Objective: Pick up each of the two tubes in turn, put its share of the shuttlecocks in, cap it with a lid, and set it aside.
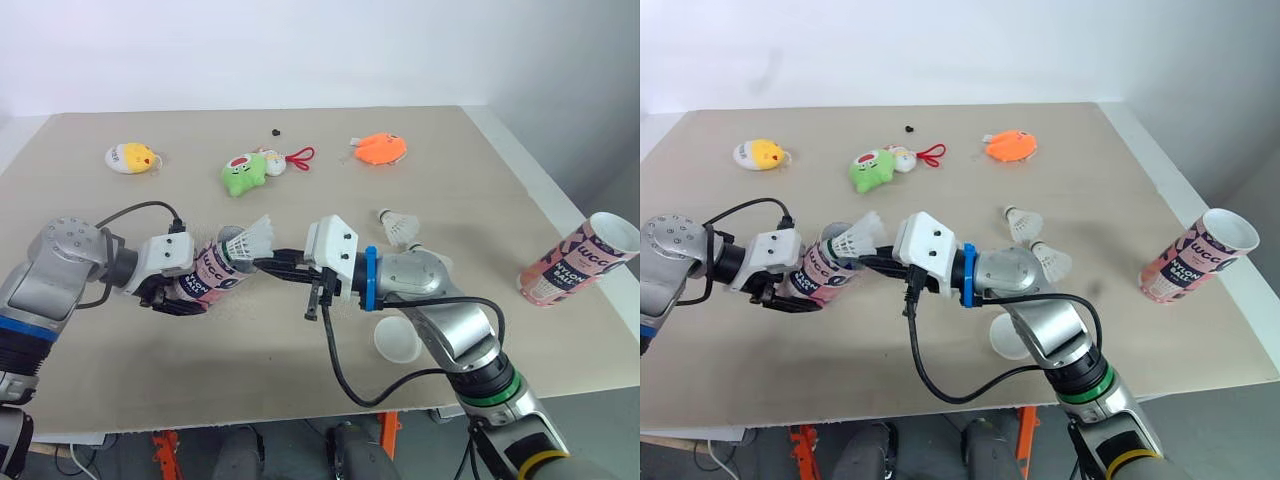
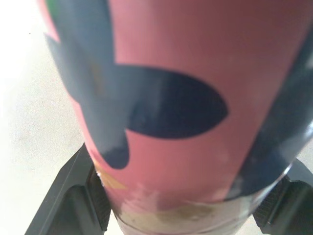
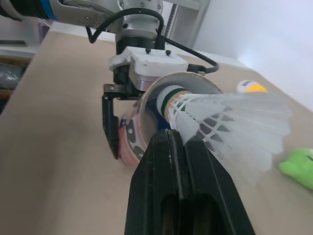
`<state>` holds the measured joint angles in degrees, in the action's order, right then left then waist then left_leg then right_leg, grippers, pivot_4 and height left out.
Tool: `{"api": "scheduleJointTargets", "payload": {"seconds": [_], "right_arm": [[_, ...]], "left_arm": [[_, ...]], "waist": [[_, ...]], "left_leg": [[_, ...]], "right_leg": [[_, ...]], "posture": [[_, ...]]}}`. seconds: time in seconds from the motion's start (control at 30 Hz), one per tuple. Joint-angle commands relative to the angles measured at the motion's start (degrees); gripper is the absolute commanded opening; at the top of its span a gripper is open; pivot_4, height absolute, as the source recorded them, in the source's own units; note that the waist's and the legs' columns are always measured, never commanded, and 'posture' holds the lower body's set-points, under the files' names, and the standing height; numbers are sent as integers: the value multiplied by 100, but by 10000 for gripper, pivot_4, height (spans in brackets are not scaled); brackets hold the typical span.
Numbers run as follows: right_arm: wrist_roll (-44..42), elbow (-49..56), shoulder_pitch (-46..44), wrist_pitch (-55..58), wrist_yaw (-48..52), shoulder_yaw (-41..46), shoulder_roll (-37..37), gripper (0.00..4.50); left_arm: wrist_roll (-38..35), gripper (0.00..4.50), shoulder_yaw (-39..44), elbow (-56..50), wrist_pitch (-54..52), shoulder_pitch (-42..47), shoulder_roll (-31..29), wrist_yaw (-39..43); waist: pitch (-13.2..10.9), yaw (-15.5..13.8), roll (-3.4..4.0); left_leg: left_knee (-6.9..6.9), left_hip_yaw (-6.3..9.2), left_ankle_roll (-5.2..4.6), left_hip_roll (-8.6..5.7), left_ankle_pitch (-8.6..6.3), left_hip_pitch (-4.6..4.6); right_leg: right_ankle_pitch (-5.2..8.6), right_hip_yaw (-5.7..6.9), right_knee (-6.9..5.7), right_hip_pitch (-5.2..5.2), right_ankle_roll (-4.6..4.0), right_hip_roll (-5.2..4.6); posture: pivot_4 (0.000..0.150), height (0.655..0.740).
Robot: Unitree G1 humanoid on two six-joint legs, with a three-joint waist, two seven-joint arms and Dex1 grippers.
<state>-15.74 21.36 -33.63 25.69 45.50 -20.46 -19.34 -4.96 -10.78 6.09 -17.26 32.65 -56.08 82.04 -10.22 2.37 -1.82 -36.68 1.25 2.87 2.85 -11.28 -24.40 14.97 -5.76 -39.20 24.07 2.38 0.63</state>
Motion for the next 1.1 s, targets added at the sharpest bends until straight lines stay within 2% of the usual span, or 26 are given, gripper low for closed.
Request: {"api": "scheduleJointTargets", "payload": {"seconds": [0.03, 0.13, 0.2, 0.23, 0.4, 0.57, 0.63, 0.8, 1.03, 1.1], "right_arm": [[-359, 618, 273, 375, -274, 387, 35, 18033], [-345, 967, 737, 520, -795, 735, 94, 31267], [-112, 1245, 1234, 486, -1307, 1036, 103, 42573], [193, 1391, 1577, 342, -1673, 1226, 96, 44257], [1322, 1920, 3010, -214, -3068, 2074, 201, 44725], [1566, 2062, 4318, -419, -3469, 2318, 429, 44725], [1540, 1996, 4519, -216, -3535, 2262, 543, 44725], [1481, 1687, 4294, 452, -3781, 2306, 863, 44725], [940, 936, 3013, 1204, -3926, 2791, 1241, 44725], [771, 736, 2726, 1406, -3936, 2953, 1291, 39509]], "left_arm": [[7, 29746, -87, -44, 56, 10, 100, 18], [24, 29746, -117, 2, 93, 27, 168, 6], [35, 29746, -126, 42, 124, 48, 215, 2], [40, 29746, -128, 76, 150, 53, 231, 4], [77, 29746, -183, 216, 254, 101, 330, 34], [138, 29746, -264, 357, 301, 251, 491, 65], [161, 29746, -280, 390, 305, 299, 531, 81], [189, 29746, -272, 365, 292, 323, 571, 115], [150, 29746, -138, 185, 197, 224, 459, 68], [119, 29746, -87, 117, 152, 186, 436, 35]], "waist": [[0, -3, 0], [2, -25, 0], [3, -35, -1], [4, -51, -1], [11, -97, 4], [23, -102, 20], [24, -97, 24], [25, -93, 23], [25, -86, 23], [25, -83, 23]], "left_leg": [[0, 0, 0, 0, 0, 0], [-2, 1, 0, -1, 0, 1], [-4, 2, 0, -2, 0, 2], [-4, 3, 0, -3, 0, 1], [-2, -4, 0, -10, 0, 2], [-1, -4, 0, -11, 0, 16], [-2, -6, -3, -11, 2, 22], [-4, -19, -31, -19, 22, 25], [0, -22, -36, -19, 33, 22], [6, -20, -36, -20, 33, 18]], "right_leg": [[0, -1, 0, 0, 0, 0], [0, 1, 0, -2, 0, -1], [0, 1, 0, -5, 1, -1], [-1, 2, 1, -6, 2, -2], [4, -7, 2, -5, 7, -6], [5, -10, 2, -18, 7, -5], [4, -15, 2, -23, 7, -4], [-1, -44, 2, -24, -6, -5], [-9, -50, 2, -22, -8, -1], [-7, -50, 3, -21, 1, -1]], "posture": [[1500, 7400], [1500, 7400], [1500, 7400], [1500, 7400], [1500, 7400], [1500, 7400], [1500, 7400], [1500, 7400], [1500, 7400], [1500, 7400]]}}
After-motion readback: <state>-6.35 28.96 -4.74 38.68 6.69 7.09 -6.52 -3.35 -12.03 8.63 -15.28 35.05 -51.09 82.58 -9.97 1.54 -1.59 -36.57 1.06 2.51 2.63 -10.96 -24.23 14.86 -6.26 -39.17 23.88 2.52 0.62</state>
